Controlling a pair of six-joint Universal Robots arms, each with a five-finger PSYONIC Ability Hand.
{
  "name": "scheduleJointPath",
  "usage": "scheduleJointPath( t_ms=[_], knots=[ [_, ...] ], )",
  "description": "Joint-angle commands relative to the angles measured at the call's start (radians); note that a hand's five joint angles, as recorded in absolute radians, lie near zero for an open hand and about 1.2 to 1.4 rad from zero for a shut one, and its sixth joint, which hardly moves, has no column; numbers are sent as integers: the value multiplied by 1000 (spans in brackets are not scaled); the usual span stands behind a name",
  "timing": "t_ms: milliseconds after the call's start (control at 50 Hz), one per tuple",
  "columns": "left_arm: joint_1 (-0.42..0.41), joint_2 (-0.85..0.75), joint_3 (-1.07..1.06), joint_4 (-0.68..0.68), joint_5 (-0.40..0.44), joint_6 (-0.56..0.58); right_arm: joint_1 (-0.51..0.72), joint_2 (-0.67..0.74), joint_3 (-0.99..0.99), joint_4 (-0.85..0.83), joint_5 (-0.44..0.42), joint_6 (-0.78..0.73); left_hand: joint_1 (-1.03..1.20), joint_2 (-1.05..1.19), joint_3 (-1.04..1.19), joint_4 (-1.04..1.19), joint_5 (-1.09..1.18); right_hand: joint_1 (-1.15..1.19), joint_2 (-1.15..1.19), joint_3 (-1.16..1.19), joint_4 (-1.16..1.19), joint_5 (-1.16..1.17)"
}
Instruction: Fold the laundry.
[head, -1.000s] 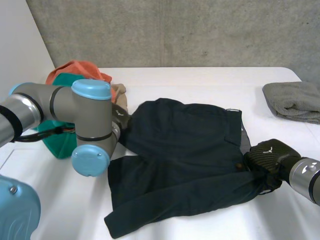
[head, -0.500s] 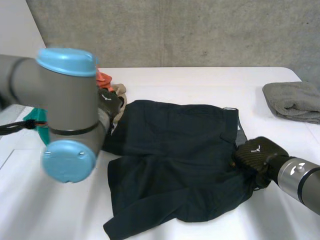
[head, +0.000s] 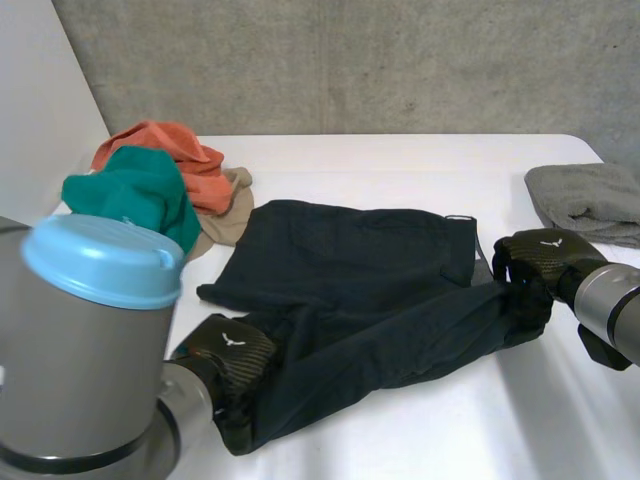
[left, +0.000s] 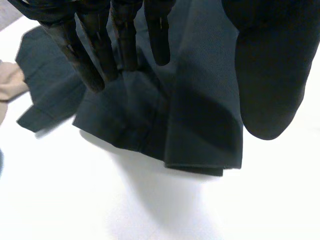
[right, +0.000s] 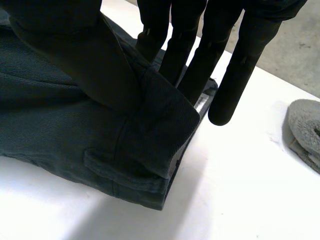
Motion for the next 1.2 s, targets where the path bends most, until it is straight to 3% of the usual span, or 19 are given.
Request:
scheduleJointPath(
  t_ms=[20, 40, 140, 180, 240, 360, 400, 500, 660, 800, 880, 1000, 1020, 1080, 1100, 1200],
  knots=[
    [-36, -116, 66, 26, 1, -7, -4, -9, 19, 2, 6, 8, 112, 112, 111, 110, 107, 304, 234, 207, 202, 209],
    [-41, -126, 76, 27, 0, -10, -4, -11, 21, 2, 8, 8, 165, 165, 164, 162, 160, 304, 234, 207, 202, 209],
    [-49, -201, 125, 27, -3, -25, -26, -37, 27, 15, 0, -8, 1012, 1012, 1011, 1010, 1007, 304, 234, 207, 202, 209],
    [-50, -203, 125, 18, -6, -25, -33, -44, 28, 33, -9, -41, 1014, 1014, 1013, 1011, 1009, 304, 234, 207, 202, 209],
    [-55, -177, 99, -22, 0, -10, -62, -75, 56, 131, -58, -217, 1014, 1014, 1013, 1011, 1009, 304, 234, 207, 202, 209],
    [-97, -27, 10, -154, 14, 149, -217, -115, 136, 425, -178, -790, 1014, 1014, 1013, 1011, 1009, 304, 234, 207, 202, 209],
    [-107, -5, -1, -181, 11, 189, -240, -109, 140, 478, -183, -877, 1014, 1014, 1013, 1011, 1009, 304, 234, 207, 202, 209],
    [-102, 7, 36, -185, -17, 231, -208, -49, 93, 441, -180, -737, 1014, 1014, 1013, 1011, 1009, 304, 234, 207, 202, 209],
    [-9, -125, 285, -73, -75, 281, -115, 43, -43, 208, -157, -453, 1014, 1014, 1013, 1011, 1009, 304, 234, 207, 202, 209],
    [83, -339, 626, 99, -86, 419, -27, 187, -203, -34, -62, -305, 1014, 1014, 1013, 1011, 1009, 304, 234, 207, 202, 209],
    [109, -545, 897, 193, -109, 511, 8, 331, -318, -271, 46, -235, 1014, 1014, 1013, 1011, 1009, 304, 234, 207, 202, 209],
    [108, -706, 1076, 243, -105, 541, 20, 480, -398, -481, 67, -233, 1014, 1014, 1013, 1011, 1009, 304, 234, 207, 202, 209],
    [105, -735, 1108, 259, -92, 538, 22, 520, -416, -534, 67, -238, 845, 845, 844, 843, 840, 13, -57, -84, -89, -82],
    [102, -768, 1139, 288, -80, 538, 26, 572, -445, -597, 71, -247, -93, -93, -94, -95, -98, -874, -944, -970, -976, -969],
    [103, -774, 1149, 306, -83, 538, 26, 593, -455, -626, 66, -245, -208, -208, -209, -211, -213, -918, -988, -1014, -1020, -1013],
    [109, -734, 1116, 331, -138, 499, 14, 581, -453, -639, 63, -239, -208, -208, -209, -211, -213, -918, -988, -1014, -1020, -1013]
  ],
)
